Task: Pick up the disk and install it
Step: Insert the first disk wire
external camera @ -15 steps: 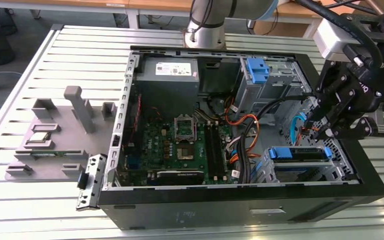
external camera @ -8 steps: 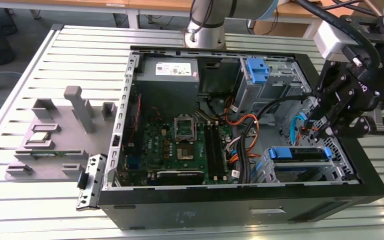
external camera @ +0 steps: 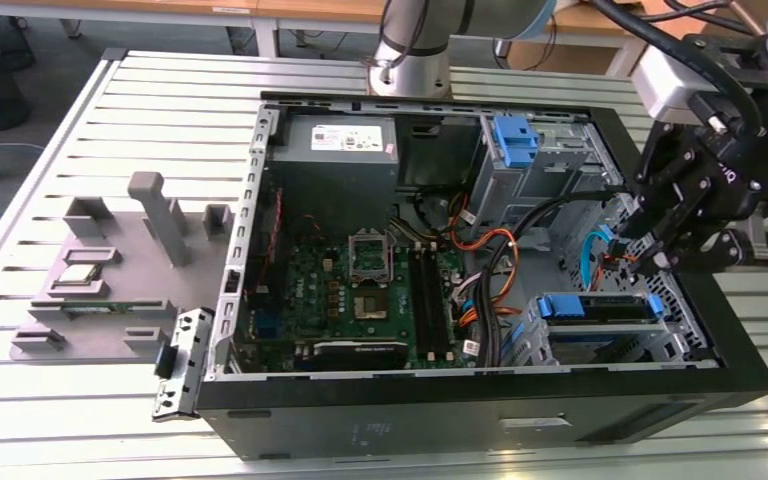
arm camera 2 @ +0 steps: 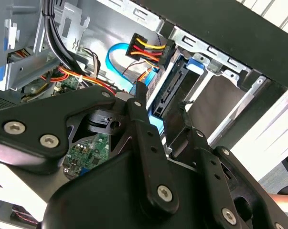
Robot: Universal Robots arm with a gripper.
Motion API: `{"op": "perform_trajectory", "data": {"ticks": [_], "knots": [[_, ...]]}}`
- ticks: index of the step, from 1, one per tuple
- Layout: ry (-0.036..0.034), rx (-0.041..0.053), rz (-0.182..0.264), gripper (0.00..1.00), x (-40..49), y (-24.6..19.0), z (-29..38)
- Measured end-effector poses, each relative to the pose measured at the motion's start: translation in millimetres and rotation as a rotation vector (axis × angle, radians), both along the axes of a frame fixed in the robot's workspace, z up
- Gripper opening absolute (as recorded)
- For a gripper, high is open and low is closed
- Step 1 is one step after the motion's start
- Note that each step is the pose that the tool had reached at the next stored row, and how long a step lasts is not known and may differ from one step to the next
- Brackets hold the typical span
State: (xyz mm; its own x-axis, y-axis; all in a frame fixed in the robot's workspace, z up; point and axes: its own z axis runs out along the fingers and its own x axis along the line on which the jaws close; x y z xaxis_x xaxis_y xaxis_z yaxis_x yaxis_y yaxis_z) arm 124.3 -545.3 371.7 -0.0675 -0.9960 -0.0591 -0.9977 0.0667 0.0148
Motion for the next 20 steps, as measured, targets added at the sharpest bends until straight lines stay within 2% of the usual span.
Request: {"op": "perform_trajectory", "data": {"ticks": [4, 11, 20], "knots": [[0.0000, -0.0001, 0.000, 0.42, 3.9, 2.5, -1.6], [0.0000, 0.0001, 0.000, 0.42, 4.3, 6.7, -5.9], [0.0000, -0.0001, 0.000, 0.42, -0.3, 9.0, -11.9]]}}
